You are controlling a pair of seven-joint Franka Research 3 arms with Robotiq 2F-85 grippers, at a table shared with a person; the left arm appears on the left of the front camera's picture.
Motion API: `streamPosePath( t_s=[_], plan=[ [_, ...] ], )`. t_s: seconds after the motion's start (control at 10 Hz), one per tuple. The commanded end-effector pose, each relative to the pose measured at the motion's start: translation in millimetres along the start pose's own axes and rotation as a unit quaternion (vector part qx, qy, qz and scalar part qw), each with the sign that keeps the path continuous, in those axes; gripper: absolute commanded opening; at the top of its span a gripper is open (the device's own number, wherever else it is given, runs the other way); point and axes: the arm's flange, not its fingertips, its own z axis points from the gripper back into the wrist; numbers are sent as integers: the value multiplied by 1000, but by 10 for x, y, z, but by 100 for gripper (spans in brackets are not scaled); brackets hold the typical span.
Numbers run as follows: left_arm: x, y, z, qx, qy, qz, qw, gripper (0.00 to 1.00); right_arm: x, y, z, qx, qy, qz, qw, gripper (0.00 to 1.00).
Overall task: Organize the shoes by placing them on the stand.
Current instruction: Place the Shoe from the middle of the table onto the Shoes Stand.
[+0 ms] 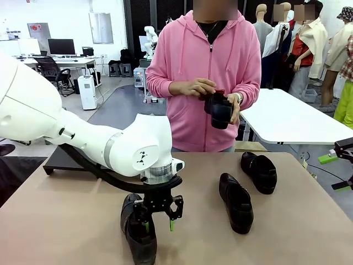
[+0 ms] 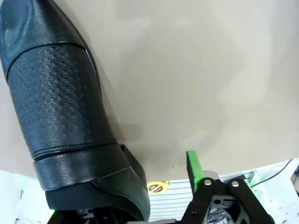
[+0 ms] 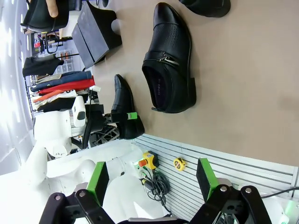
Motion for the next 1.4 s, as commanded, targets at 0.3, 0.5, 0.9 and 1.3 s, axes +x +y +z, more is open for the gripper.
streamPosePath(
  t_s=[0.3,0.5,0.9,1.3],
  plan=[
    [-7,12,85,12,-17,18,1000,0,7,60,19,13,-5,-8,1000,100],
    [-75,32,160,38,-22,-11,999,0,7,60,19,13,-5,-8,1000,100],
    [-414,188,746,20,-61,-126,990,0,7,60,19,13,-5,-8,1000,100],
    [-592,1359,1593,14,-176,-103,979,0,7,60,19,13,-5,-8,1000,100]
  ],
)
